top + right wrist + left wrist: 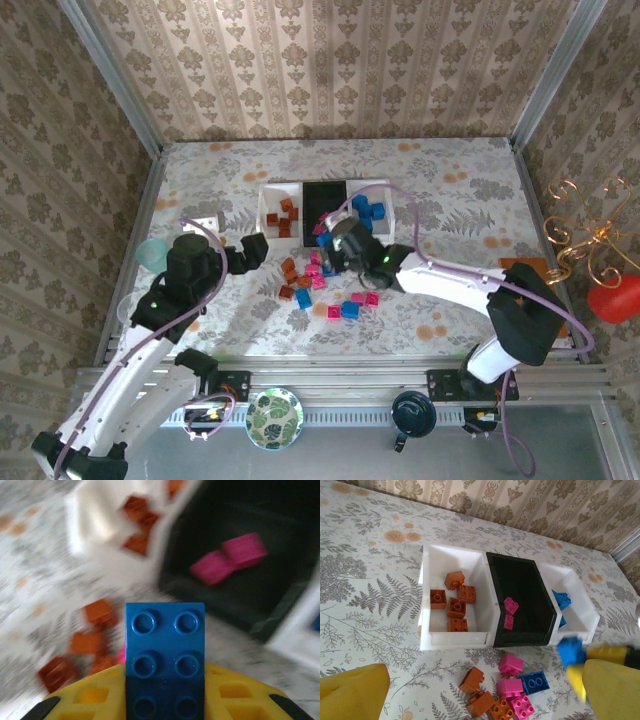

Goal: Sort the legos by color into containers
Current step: Place the lego in the container, then move the lego to the bottom-center of the table.

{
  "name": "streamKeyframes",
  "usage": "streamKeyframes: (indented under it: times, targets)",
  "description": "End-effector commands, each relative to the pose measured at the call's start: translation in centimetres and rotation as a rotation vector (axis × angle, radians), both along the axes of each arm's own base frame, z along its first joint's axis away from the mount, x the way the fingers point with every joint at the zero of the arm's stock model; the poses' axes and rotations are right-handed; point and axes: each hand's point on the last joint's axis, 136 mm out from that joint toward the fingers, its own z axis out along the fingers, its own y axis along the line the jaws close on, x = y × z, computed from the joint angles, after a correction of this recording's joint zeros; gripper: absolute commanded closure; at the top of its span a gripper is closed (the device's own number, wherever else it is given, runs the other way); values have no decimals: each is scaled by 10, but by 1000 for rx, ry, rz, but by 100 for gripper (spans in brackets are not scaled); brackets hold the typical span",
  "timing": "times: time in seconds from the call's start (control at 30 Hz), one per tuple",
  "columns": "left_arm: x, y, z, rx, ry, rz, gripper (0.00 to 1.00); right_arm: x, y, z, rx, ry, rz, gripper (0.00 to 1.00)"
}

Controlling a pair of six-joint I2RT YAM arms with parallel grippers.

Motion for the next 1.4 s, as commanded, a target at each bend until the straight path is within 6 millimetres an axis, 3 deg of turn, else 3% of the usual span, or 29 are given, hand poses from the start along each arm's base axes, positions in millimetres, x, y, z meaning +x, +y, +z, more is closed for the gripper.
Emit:
streamKeyframes:
  times: [0.0, 0.1, 0.2, 0.37, 0.4, 0.47, 0.53, 0.67, 0.83, 1.0, 1.2, 1.37]
  targets:
    - [1, -6, -7, -18, 15, -28, 0, 41, -40, 10, 40, 38, -178, 77]
    - [0, -10, -16, -25, 41, -47, 0, 76, -74, 5, 34, 100, -311, 77]
    - [-3, -13, -28, -22, 76, -61, 0, 101, -95, -5, 45, 171, -395, 76]
    - [-7, -16, -49, -5, 143, -78, 1, 126, -101, -14, 30, 239, -430, 71]
    - [-7, -16, -52, -6, 150, -81, 1, 130, -100, -15, 27, 244, -430, 66]
    - [-8, -18, -57, -12, 161, -87, 1, 136, -96, -12, 33, 245, -418, 47]
    - [-8, -20, -61, -9, 171, -91, 1, 142, -91, 0, 51, 226, -404, 35]
    - [-7, -24, -63, -3, 181, -105, 0, 139, -85, 31, 105, 183, -372, 29]
    - [-8, -30, -67, -7, 184, -122, 0, 101, -69, 61, 147, 138, -291, 27]
    - [-12, -39, -76, -10, 198, -148, 0, 42, -53, 62, 144, 128, -205, 26]
    - [-18, -46, -93, -11, 232, -168, 0, -29, -39, 23, 87, 189, -98, 26]
    - [-20, -47, -103, -6, 252, -171, 0, -65, -37, -20, -6, 254, -64, 26]
